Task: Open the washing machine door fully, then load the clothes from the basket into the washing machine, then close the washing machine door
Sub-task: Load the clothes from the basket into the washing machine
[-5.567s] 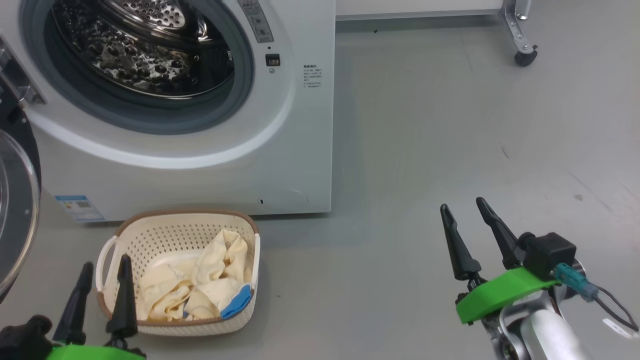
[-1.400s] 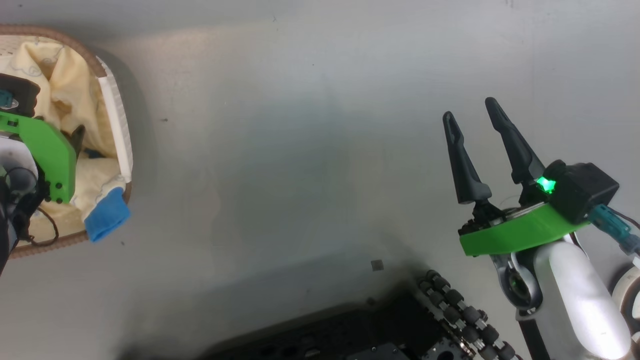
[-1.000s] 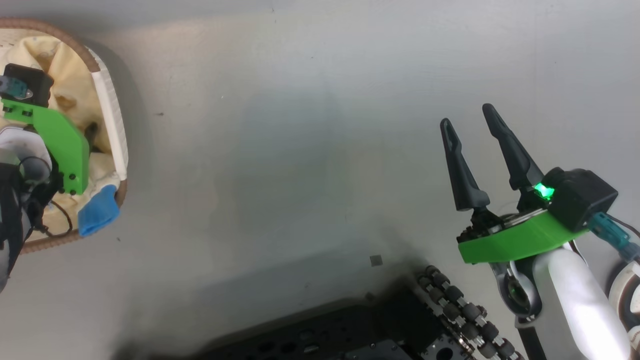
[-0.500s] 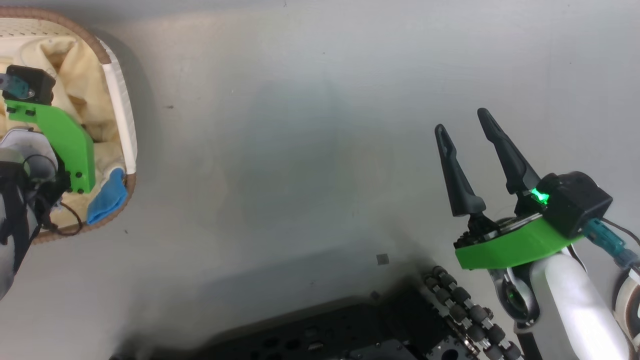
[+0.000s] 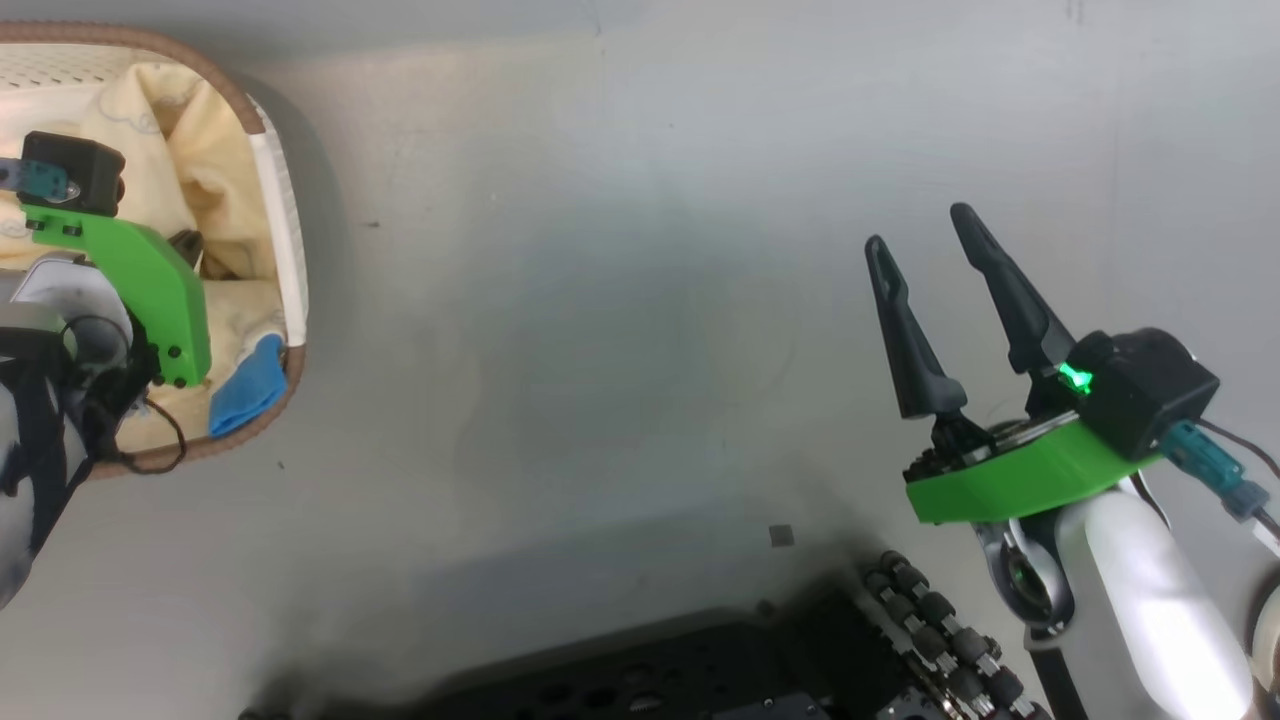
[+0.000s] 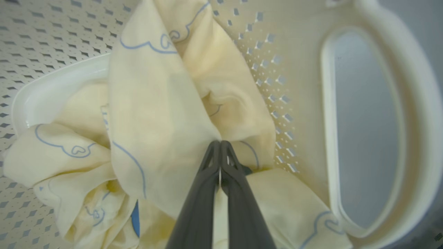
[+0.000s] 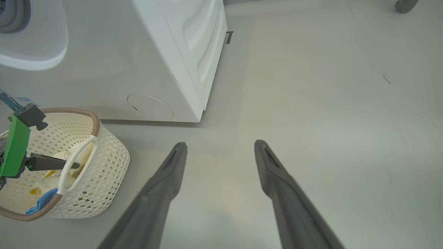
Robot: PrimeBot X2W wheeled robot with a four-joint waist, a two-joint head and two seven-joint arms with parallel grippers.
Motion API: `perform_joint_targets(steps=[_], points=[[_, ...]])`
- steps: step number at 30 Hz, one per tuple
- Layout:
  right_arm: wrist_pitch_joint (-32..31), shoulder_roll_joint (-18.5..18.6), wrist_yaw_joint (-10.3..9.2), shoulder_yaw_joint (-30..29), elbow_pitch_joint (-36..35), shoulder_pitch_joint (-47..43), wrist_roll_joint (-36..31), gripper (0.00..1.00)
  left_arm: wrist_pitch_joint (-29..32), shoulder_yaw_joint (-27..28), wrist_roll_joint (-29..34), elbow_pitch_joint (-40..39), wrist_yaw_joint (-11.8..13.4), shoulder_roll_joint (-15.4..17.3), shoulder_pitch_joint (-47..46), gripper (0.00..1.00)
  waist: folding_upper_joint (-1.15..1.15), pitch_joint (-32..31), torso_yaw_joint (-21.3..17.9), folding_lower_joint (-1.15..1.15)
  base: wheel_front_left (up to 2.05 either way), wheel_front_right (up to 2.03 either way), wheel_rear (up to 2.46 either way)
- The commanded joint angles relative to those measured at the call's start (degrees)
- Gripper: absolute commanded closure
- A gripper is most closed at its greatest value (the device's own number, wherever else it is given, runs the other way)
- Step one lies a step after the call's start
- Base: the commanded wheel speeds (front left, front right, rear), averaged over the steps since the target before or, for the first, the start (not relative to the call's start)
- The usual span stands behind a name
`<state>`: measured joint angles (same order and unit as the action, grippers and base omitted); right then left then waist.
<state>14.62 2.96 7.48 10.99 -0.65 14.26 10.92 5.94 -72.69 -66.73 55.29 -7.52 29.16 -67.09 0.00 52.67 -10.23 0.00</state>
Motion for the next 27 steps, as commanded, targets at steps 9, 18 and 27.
perform_joint_targets(steps=[9, 18, 27], points=[[0.38, -0.08, 0.01, 1.16, 1.54, 0.76, -1.34, 0.0, -5.28, 0.0, -2.23, -2.53, 0.03, 2.74, 2.57, 1.0, 0.0, -5.91, 2.49, 0.0, 0.0, 0.0, 0.0], [0.38, -0.08, 0.01, 1.43, 4.01, 1.33, -1.87, 0.0, -12.55, -0.21, -4.71, -3.12, 0.03, 2.43, 4.84, 1.0, 0.0, -11.42, 4.22, 0.0, 0.0, 0.0, 0.0], [0.38, -0.08, 0.01, 1.42, 6.29, 1.41, -1.41, 0.0, -20.36, 0.49, -4.91, -3.21, 0.03, 3.48, 6.95, 1.0, 0.0, -17.43, 5.64, 0.0, 0.0, 0.0, 0.0]])
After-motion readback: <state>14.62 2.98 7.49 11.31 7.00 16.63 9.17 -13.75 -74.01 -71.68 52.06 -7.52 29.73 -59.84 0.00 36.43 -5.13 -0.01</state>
